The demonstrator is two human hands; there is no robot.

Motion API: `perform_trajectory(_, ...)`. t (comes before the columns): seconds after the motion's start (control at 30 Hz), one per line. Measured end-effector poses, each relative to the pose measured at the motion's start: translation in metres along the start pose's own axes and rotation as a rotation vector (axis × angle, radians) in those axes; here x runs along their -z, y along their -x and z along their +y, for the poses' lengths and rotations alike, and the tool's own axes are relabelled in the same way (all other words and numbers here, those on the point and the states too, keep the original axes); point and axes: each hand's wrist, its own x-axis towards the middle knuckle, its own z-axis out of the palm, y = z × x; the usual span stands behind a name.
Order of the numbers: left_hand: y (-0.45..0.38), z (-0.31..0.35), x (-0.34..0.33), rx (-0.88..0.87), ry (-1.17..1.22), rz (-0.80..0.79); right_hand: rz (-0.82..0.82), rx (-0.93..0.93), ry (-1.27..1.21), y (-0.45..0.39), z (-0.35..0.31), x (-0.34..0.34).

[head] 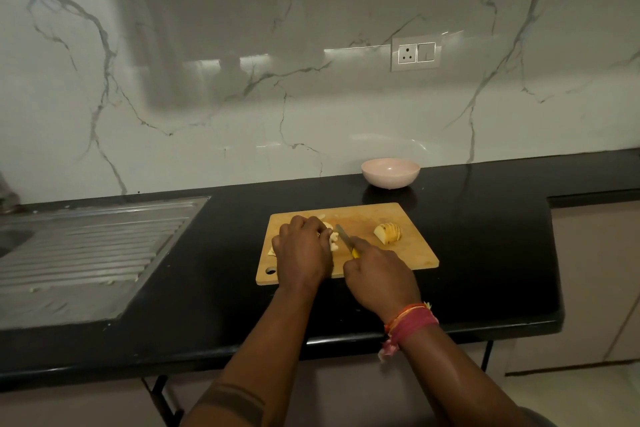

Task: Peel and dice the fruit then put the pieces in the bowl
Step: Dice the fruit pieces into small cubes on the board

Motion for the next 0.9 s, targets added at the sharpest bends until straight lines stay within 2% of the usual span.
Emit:
perform_trajectory(0.1,-0.013,0.001,-0.002,0.057,0.028,0.040,0.015,-0.009,-0.004,-0.004,0.000,0.002)
perform_trajectory(0.2,-0.027,0.001,-0.007,0.054,-0.051,0.017,0.019,-0.018,-0.003,-0.008,0.003,0.000)
perform_trajectory(0.53,-0.058,0.017,-0.009,-0.008,-0.375,-0.369,0.021,-0.051,-0.063,-0.014,0.007,-0.001)
perform_trajectory(0.9,-0.062,0.016,-0.013,0.054,-0.051,-0.268,0.035,-0.114,-0.236,-0.014,0.014,0.003)
